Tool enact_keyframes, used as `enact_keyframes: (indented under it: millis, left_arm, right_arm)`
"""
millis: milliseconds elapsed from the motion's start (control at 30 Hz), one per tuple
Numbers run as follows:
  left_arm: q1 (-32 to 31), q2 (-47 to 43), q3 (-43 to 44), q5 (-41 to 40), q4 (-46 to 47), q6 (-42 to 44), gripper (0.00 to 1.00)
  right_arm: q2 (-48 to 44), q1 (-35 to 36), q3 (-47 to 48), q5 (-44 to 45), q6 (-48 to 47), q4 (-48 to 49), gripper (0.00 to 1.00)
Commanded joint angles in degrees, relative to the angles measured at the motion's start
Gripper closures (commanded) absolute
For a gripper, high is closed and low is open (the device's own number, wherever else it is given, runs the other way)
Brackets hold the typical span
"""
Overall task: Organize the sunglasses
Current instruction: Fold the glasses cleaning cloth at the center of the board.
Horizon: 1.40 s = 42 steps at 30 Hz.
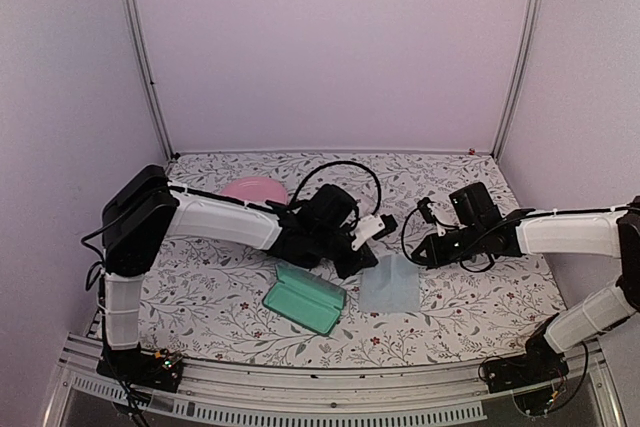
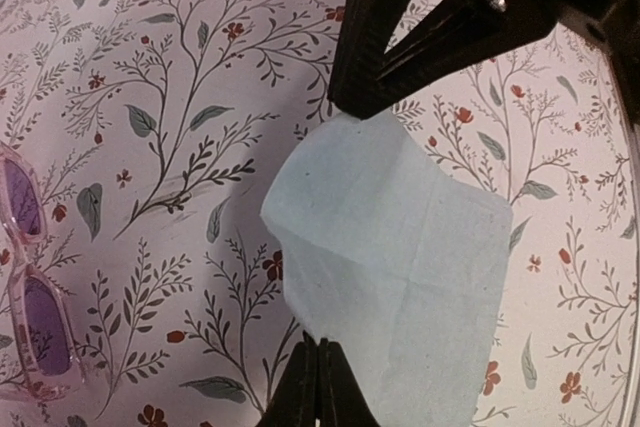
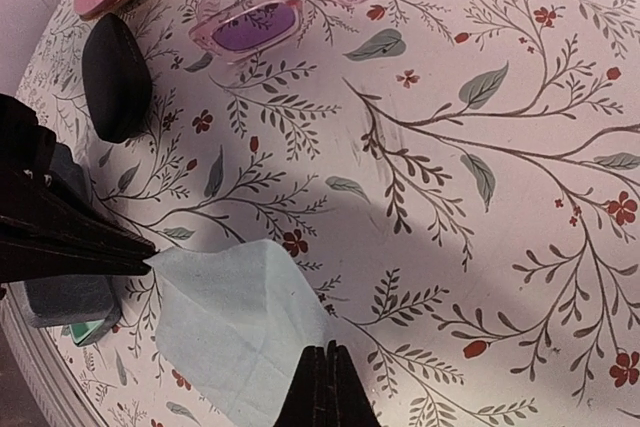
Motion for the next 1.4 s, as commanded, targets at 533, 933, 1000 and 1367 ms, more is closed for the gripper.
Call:
enact_keyframes:
  millis: [533,933,1000,1367]
  left_arm:
    - [1.01,1.28,-1.30,7.21,-0.99,8.81,0.95]
    - [0.86,2.08,-1.14,10.82,-4.30,13.29,0.94]
    - [0.92,2.31,-1.05,11.03,-4.97,14.23,0.94]
    - [0.86,2.67,-1.86,12.88,-6.76,16.20,0.97]
  right_arm:
    - [-0.78,-0.55,-3.64,-6.39,-0.24,0.87,1.00]
    - [-3.06,-0.57,-7.70,-9.04,3.64,2.30,1.00]
    - [-3.35,-0.53,-8.35,-9.65,4.01,2.69,1.00]
    - [-5.97,-0.46,-11.39,-11.63,6.67,3.52,1.00]
